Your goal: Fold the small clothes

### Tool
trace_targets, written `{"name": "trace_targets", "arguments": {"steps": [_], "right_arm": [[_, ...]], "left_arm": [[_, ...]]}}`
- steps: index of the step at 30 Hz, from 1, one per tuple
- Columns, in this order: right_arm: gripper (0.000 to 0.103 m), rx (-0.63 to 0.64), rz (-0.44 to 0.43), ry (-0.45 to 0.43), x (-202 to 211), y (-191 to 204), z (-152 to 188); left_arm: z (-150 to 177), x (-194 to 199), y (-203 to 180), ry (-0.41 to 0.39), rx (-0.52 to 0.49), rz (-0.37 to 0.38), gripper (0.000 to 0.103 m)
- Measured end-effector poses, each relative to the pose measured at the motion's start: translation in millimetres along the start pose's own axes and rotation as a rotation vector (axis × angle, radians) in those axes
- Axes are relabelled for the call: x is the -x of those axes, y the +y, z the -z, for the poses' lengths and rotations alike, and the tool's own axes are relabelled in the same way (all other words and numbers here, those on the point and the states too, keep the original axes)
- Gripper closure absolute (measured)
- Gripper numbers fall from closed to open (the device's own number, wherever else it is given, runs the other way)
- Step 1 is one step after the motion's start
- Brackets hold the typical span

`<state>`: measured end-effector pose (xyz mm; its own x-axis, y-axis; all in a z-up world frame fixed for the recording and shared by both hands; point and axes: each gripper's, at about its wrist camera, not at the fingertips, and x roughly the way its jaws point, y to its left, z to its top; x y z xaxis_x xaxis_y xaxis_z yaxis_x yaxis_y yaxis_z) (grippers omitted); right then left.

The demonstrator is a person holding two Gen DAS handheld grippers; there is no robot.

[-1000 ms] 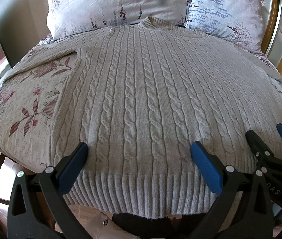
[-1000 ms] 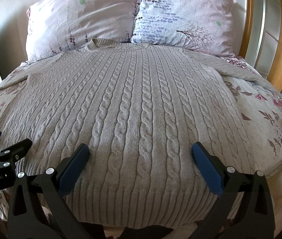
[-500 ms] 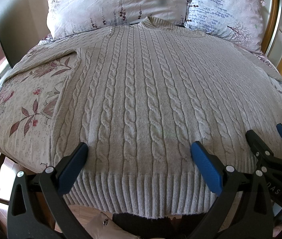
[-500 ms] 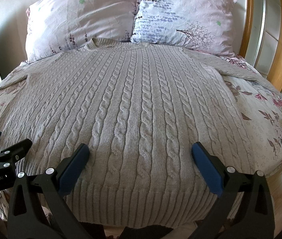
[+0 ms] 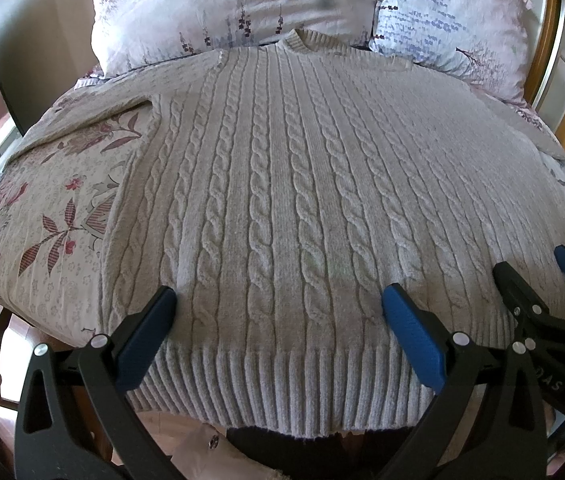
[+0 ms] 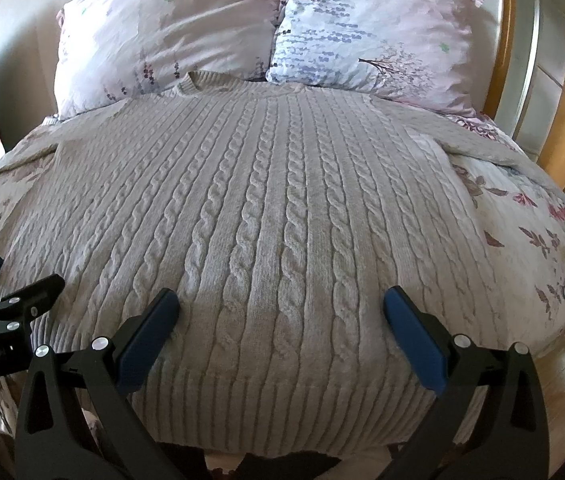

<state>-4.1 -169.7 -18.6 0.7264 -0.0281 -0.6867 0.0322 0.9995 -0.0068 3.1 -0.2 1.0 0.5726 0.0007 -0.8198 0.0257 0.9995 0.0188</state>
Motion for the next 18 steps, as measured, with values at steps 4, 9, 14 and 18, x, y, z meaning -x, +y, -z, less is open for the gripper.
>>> {"name": "trace_targets", "arguments": {"steps": [4,9,14,18], "right_arm": [[0.001,0.001,-0.023,0.019,-1,-4,-2],[0.001,0.041,-0.042,-0.007,-1,-3,0],[0.001,0.104,-0.139,-0.004,-5,-18,-11],[0.001,-0.044,-0.151,-0.062,6,-65,-42]], "left_arm": [[-3,-1,0,0.012,-0.001,0.000,0.002],[0,-1,1,-0.005,-0.011,0.001,0.002],[-6,-1,1,-0.012,-0.067,0.013,0.002],[-26,4,8,-0.088,-0.093,-0.002,0.002]]}}
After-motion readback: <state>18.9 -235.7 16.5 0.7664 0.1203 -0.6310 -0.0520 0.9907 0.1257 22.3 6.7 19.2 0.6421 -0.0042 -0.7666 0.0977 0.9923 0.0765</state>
